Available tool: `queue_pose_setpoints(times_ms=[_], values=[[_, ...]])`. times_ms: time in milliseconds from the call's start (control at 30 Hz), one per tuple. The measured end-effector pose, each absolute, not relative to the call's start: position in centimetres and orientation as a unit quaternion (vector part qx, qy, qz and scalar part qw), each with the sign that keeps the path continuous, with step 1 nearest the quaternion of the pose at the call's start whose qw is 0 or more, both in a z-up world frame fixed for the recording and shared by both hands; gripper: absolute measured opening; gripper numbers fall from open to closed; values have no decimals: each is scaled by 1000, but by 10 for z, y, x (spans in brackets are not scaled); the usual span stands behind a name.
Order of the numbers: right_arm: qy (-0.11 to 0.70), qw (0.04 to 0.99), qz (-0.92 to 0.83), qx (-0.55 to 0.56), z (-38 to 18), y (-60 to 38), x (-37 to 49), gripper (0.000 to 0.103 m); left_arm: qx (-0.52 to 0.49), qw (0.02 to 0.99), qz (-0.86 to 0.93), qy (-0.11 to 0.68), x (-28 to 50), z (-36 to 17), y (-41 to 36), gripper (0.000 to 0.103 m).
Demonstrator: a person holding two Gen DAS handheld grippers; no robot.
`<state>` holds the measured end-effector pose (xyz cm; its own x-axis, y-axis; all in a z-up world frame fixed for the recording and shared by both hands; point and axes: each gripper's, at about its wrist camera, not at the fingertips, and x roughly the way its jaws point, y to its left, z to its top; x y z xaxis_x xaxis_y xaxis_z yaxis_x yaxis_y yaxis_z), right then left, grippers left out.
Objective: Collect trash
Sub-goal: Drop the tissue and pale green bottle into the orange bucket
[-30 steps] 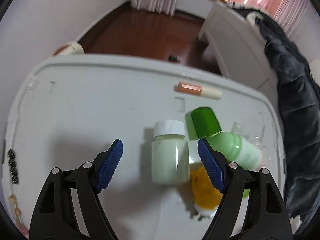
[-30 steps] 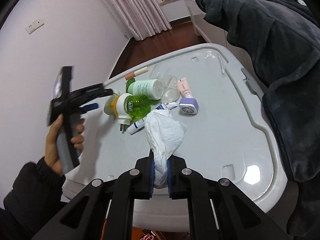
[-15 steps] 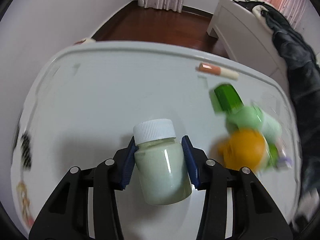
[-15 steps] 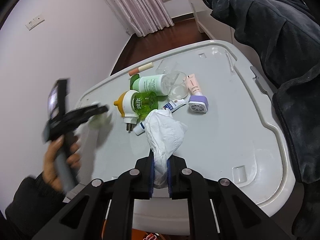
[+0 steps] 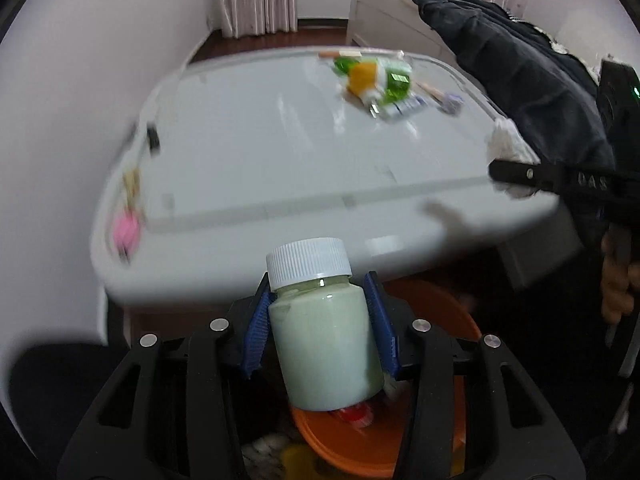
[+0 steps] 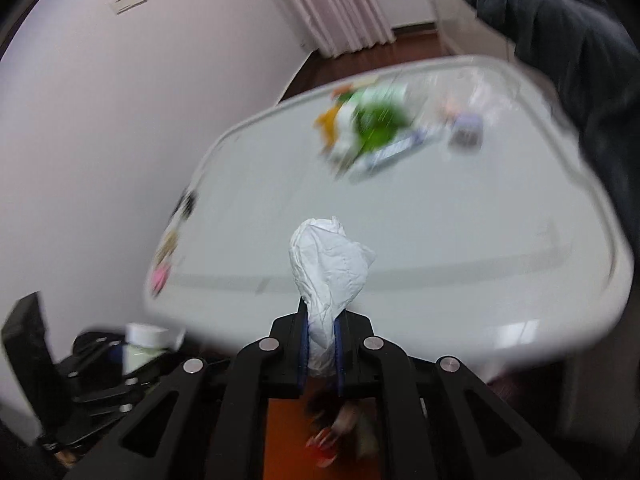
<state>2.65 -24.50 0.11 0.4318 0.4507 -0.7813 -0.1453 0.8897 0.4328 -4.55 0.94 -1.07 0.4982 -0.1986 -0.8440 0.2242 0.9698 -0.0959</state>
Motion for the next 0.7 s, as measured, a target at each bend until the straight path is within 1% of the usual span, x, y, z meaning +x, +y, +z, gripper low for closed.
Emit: queue_pose_setpoints(times_ms=[167, 267, 367, 400, 433, 467, 500, 533, 567, 700], values=[[541, 808, 202, 118, -15, -216, -38, 10, 29, 840, -145, 522, -71, -47, -8, 44], [574, 794, 182, 86, -34, -206, -50, 10, 32, 828, -156, 538, -66, -53, -11, 44], [605, 770, 183, 90, -54, -202, -56, 11, 34, 819, -156, 551, -65, -61, -13, 44], [608, 767, 184, 90, -57, -202, -57, 18, 33, 815, -155, 557, -64, -65, -15, 44], [611, 765, 183, 89, -59, -201, -56, 22, 30, 810, -155, 565, -62, -69, -14, 45], [613, 765, 179, 86, -60, -202, -55, 44, 29, 807, -153, 570, -63, -70, -13, 53], [610, 769, 171, 82, -60, -202, -54, 65, 30, 806, -150, 573, -62, -71, -12, 60], [606, 774, 165, 80, -59, -203, -55, 65, 31, 806, -145, 573, -61, -71, -13, 73], [603, 776, 165, 82, -59, -204, -56, 62, 30, 807, -144, 572, -61, -71, -12, 78], [603, 773, 165, 106, -61, -212, -52, 57, 30, 805, -144, 575, -66, -73, -12, 78]])
